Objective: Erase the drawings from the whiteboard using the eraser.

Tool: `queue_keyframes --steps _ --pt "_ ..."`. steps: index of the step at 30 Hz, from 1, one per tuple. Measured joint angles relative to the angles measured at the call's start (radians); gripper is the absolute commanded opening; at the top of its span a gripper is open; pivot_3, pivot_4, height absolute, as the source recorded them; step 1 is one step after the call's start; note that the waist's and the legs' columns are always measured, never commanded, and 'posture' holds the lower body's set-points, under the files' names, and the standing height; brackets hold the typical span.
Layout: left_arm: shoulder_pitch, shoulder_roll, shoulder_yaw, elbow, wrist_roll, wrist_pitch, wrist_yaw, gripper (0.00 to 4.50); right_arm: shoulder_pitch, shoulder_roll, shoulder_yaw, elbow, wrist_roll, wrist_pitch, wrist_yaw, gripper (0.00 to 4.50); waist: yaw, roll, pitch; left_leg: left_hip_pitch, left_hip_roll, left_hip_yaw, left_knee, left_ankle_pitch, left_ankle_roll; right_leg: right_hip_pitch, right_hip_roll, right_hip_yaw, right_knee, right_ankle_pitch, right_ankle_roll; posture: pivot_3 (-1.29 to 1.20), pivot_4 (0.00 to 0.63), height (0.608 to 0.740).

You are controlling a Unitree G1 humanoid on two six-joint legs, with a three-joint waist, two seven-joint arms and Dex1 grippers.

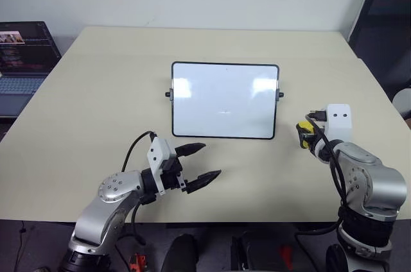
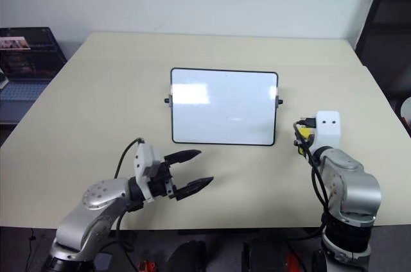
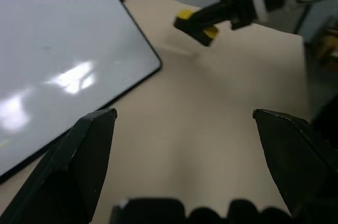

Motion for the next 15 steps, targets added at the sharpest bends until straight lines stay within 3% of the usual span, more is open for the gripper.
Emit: queue_keyframes --steps 15 --pt "-0.084 -0.004 -0.025 0.080 0.029 -0.093 -0.080 4.50 -0.040 -0.086 0.008 0.025 0.045 0.043 0.017 1.09 0.001 0.000 0.000 0.000 0.000 0.000 0.000 0.000 0.000 0.000 0.000 0.001 0.000 0.001 -0.001 0.00 0.150 0.740"
